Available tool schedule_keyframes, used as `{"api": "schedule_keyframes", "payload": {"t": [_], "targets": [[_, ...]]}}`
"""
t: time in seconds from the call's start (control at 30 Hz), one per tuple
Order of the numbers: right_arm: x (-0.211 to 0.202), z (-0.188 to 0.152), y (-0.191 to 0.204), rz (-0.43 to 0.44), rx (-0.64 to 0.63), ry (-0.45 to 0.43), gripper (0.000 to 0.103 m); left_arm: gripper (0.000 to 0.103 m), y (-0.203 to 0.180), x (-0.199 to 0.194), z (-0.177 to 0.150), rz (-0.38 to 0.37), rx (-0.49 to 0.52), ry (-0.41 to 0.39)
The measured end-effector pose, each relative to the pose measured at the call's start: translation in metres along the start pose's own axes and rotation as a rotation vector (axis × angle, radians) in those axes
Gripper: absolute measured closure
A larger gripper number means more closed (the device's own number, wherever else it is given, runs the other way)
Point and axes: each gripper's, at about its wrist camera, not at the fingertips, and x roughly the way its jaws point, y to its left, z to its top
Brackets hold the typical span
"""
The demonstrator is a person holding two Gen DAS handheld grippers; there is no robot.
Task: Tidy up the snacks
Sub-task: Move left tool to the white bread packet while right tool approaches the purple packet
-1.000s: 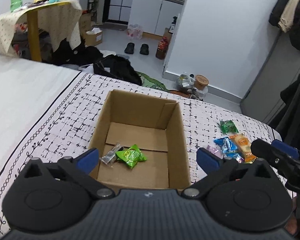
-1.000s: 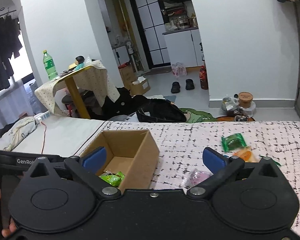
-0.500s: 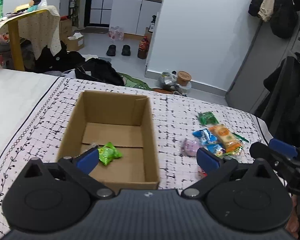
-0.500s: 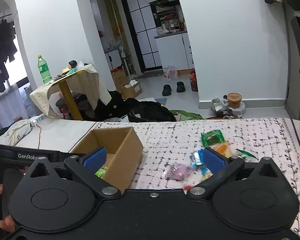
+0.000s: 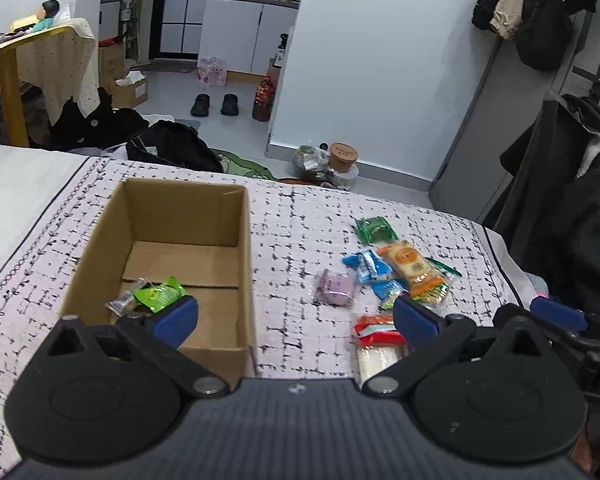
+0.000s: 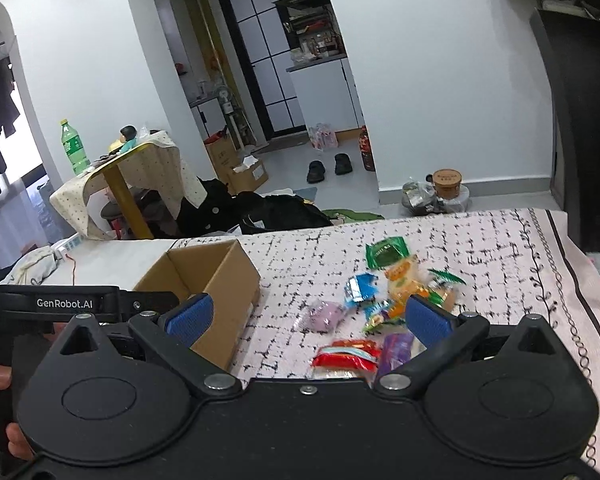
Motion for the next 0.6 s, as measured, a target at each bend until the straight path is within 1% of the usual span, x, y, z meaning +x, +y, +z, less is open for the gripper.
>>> {"api": "schedule_keyframes", "payload": {"t": [0.1,0.2,0.3,0.5,0.6], "targets": [[-0.007,-0.003,-0.007,-0.002,0.023,0.006,0.0,0.0,-0.007,0.002,-0.006,-0.004,0.015,0.012],[-0.014,-0.007,-0.014,-0.024,0.02,0.013,0.0,0.0,-0.011,0.006,-0.01,-0.014,0.017,0.035],[-0.019,-0.009,-0.024,-0.037,0.047,0.018,0.0,0.0,-0.014,0.008,-0.014,-0.058,-0.005,0.052],[-0.019,-0.014,-0.038,-0.065,0.068,0.041,0.0,0.0,-0.025,0.019,-0.026,-0.083,0.004,0.097],[-0.015,-0.019,-0.042,-0.084,0.085,0.055,0.0,0.0,-0.028,0.027,-0.032,-0.11,0.011,0.122]]}}
